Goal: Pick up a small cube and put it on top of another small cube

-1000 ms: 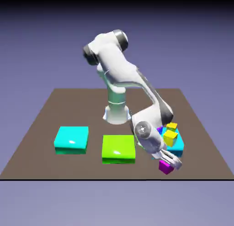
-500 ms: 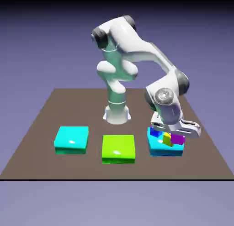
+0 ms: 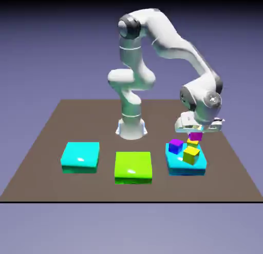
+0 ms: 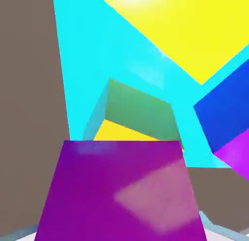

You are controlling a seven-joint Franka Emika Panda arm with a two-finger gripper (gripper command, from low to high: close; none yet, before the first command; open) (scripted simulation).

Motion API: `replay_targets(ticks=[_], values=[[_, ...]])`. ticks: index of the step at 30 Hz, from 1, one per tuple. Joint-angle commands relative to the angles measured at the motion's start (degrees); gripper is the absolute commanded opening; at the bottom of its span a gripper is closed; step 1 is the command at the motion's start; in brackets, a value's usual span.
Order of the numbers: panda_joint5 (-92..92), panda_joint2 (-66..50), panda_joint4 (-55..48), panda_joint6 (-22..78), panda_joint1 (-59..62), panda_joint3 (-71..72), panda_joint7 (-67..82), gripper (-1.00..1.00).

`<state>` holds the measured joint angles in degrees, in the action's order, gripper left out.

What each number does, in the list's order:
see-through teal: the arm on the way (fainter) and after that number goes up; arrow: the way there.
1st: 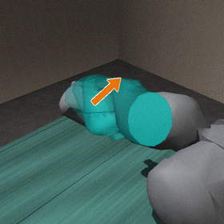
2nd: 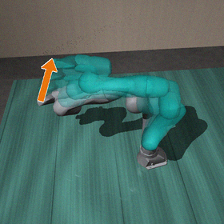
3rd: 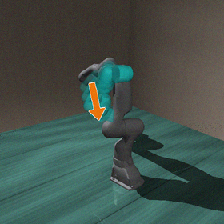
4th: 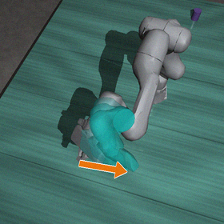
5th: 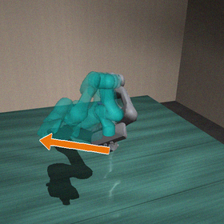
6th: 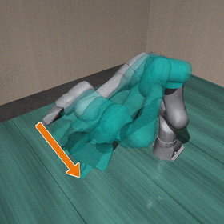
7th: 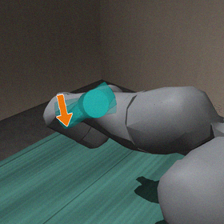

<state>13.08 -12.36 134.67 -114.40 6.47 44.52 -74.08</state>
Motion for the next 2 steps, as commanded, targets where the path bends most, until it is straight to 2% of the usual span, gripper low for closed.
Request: replay_targets(ticks=[1,2], values=[[0.00,0.00,0.00,0.00,0.00,0.00,0.00,1.00],[0.25,1.00,-1.61,2.49,0.51,0.07,0.17,1.00]])
